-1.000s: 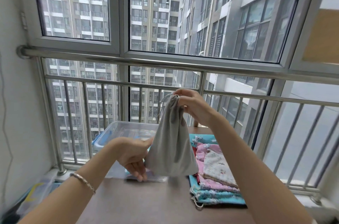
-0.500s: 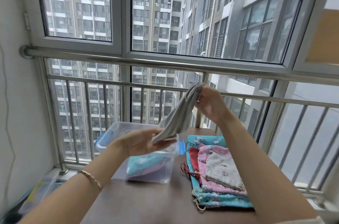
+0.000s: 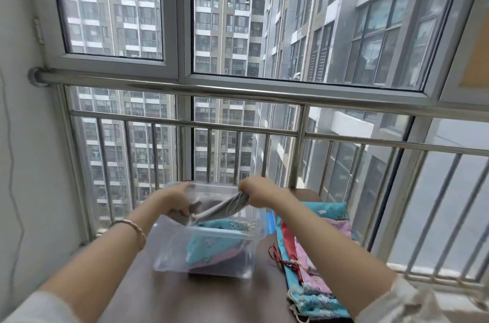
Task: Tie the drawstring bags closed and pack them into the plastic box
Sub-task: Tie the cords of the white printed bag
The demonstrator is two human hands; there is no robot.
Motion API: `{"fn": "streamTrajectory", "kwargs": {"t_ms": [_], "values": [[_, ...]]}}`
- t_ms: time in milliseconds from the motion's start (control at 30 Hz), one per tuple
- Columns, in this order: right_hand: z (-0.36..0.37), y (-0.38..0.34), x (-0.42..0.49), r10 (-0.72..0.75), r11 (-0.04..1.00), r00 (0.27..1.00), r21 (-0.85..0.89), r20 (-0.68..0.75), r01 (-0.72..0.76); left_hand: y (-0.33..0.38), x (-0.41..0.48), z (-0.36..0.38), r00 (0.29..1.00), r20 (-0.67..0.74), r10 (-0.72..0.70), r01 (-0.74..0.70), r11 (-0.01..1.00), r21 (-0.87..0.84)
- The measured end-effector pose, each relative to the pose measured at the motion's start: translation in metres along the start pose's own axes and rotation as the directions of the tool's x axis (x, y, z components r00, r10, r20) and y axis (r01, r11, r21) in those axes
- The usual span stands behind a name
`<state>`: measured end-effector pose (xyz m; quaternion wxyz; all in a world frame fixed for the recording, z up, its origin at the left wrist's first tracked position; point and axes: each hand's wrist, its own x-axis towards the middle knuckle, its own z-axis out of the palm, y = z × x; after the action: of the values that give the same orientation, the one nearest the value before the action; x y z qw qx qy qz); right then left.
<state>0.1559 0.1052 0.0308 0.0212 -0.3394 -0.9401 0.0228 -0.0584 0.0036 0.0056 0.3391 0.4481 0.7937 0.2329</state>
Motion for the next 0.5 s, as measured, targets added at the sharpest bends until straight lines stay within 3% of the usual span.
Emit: {"fn": "streamTrajectory", "kwargs": {"t_ms": [100, 200, 333, 500], "values": [[0.017, -0.012, 0.012, -0.009, 0.982, 0.998, -0.187, 0.064, 0.021, 0.002, -0.002, 0.014, 0.999, 0.036, -0.016, 0.001, 0.922, 0.388], [0.027, -0.018, 0.014, 0.028, 0.95, 0.99, -0.311, 0.141, 0.017, 0.013, -0.008, 0.023, 0.993, 0.08, -0.092, 0.025, 0.799, 0.601], [0.026, -0.025, 0.019, 0.094, 0.976, 0.97, -0.215, 0.224, -0.045, 0.016, 0.003, 0.028, 0.991, 0.086, -0.099, 0.031, 0.814, 0.58], [0.037, -0.034, 0.018, 0.13, 0.971, 0.916, -0.234, 0.378, -0.042, 0.024, 0.009, 0.045, 0.933, 0.272, -0.235, 0.017, 0.785, 0.619]]}}
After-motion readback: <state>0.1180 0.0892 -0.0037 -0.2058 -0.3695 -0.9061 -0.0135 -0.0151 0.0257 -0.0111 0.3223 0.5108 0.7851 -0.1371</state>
